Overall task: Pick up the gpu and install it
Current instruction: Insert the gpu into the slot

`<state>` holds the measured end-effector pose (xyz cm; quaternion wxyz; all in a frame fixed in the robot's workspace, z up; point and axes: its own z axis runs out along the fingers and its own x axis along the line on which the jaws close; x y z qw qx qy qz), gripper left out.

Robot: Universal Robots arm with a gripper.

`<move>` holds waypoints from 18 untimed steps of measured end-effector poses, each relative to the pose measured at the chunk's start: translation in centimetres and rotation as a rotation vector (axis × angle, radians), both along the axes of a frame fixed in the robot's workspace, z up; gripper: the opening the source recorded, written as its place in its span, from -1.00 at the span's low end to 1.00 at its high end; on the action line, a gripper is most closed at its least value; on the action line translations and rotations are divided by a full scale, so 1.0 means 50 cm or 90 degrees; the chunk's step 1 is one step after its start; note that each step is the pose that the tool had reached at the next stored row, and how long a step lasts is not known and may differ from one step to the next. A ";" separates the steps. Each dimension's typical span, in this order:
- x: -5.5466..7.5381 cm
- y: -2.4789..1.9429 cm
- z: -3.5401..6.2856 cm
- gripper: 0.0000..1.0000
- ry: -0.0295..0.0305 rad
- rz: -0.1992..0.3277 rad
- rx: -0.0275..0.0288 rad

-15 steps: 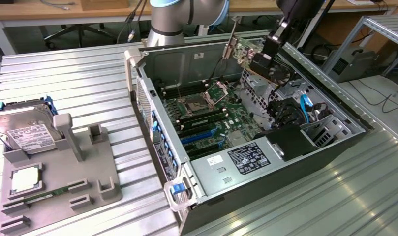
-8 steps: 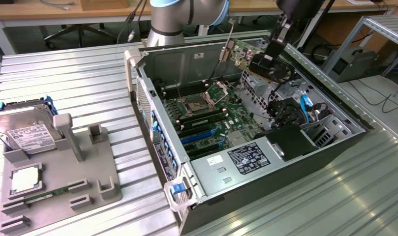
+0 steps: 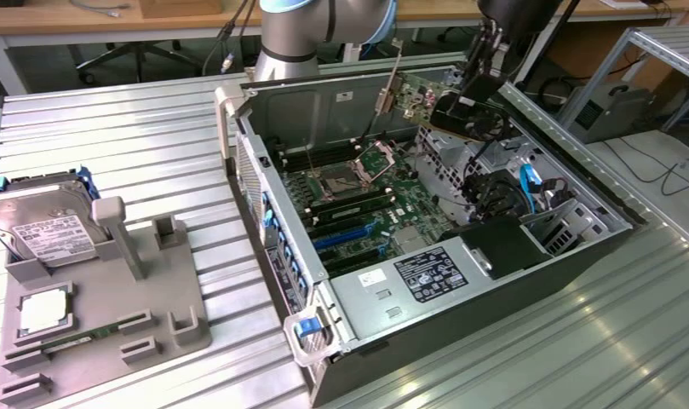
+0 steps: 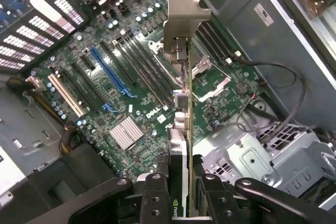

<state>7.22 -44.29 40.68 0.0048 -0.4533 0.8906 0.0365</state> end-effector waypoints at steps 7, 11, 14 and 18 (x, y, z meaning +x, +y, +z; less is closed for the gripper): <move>0.000 0.0007 0.000 -0.45 0.0000 0.077 -0.0011; 0.000 0.0021 0.000 -0.45 0.0000 0.128 -0.0017; 0.000 0.0025 0.000 -0.45 -0.0001 0.166 -0.0018; 0.000 0.0027 0.000 -0.45 -0.0001 0.214 -0.0019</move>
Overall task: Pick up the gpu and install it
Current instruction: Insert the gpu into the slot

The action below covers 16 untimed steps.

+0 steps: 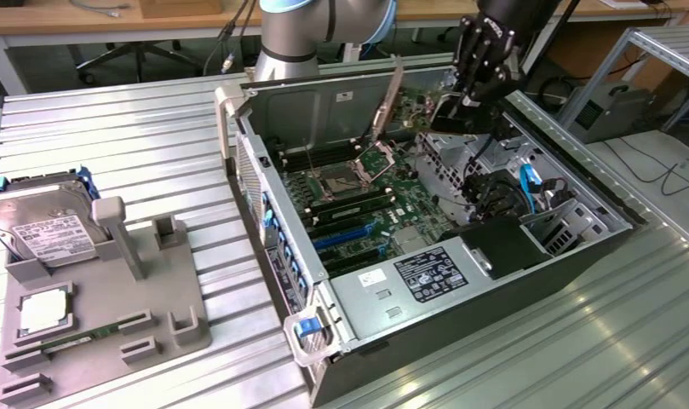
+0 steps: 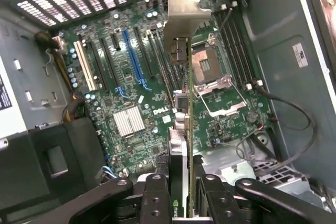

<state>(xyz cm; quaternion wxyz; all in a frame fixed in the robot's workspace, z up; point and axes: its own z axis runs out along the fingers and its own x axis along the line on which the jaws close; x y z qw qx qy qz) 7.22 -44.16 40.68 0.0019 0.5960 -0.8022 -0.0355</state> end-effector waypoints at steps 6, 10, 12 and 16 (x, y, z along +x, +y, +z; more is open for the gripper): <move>0.000 0.0001 0.000 -0.45 0.0000 0.072 0.0001; 0.000 0.0002 0.000 -0.45 0.0000 0.122 0.0001; 0.000 0.0003 0.000 -0.45 0.0000 0.143 0.0001; 0.000 0.0010 0.000 -0.45 0.0000 0.159 -0.0003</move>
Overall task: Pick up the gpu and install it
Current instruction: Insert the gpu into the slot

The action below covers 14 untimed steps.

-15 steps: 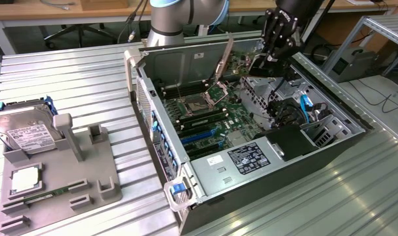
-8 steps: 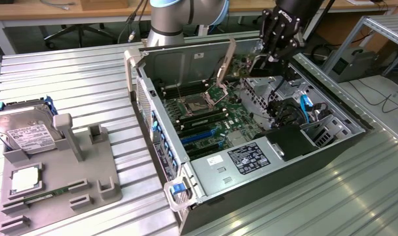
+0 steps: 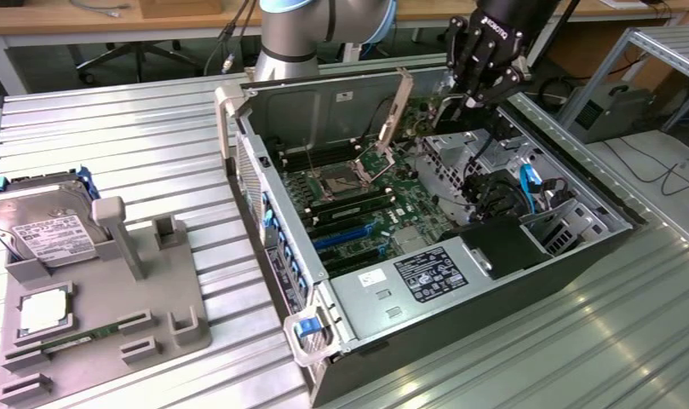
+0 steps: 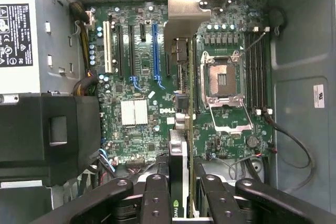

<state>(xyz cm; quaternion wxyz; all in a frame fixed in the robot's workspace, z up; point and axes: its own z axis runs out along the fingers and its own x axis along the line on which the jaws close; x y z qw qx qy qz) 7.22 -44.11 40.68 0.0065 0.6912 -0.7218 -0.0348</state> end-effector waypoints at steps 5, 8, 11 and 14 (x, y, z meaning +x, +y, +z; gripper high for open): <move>-0.001 0.0003 -0.001 -0.45 -0.0070 0.005 0.0000; -0.002 0.0004 -0.002 -0.45 -0.0126 0.010 0.0002; -0.005 0.0006 -0.004 -0.45 -0.0206 0.014 0.0000; -0.008 0.0006 -0.007 -0.45 -0.0307 0.017 0.0001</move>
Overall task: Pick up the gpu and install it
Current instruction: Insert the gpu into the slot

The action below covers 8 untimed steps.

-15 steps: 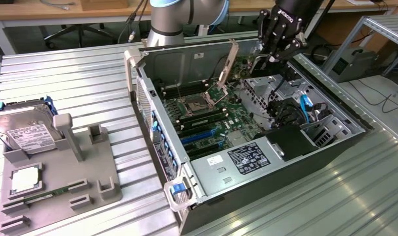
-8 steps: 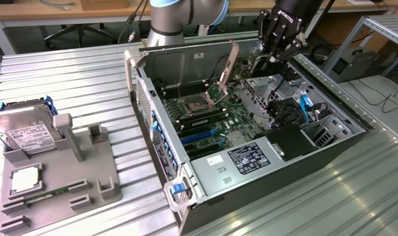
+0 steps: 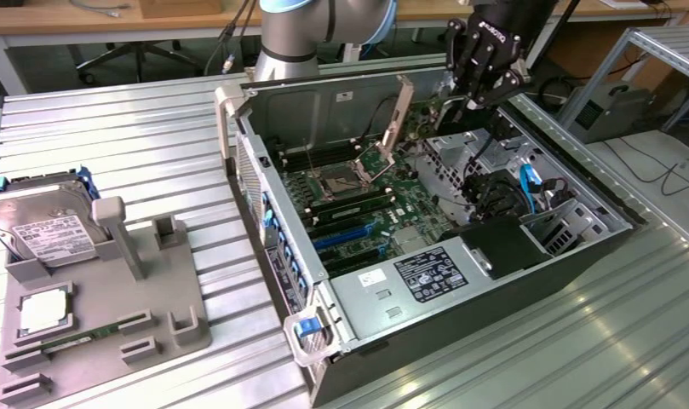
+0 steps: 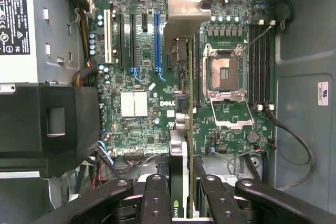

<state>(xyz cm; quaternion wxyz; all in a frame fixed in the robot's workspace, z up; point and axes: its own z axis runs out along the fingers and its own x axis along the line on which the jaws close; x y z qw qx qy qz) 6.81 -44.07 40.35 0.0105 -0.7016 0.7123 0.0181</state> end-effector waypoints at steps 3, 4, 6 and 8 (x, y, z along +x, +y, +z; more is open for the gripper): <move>-0.003 0.0001 0.000 -0.45 -0.0003 0.000 -0.0001; -0.007 0.0001 0.000 -0.45 -0.0004 0.001 -0.0001; -0.012 0.0001 0.000 -0.45 -0.0004 0.001 -0.0001; -0.017 0.0000 0.000 -0.45 -0.0005 0.002 -0.0001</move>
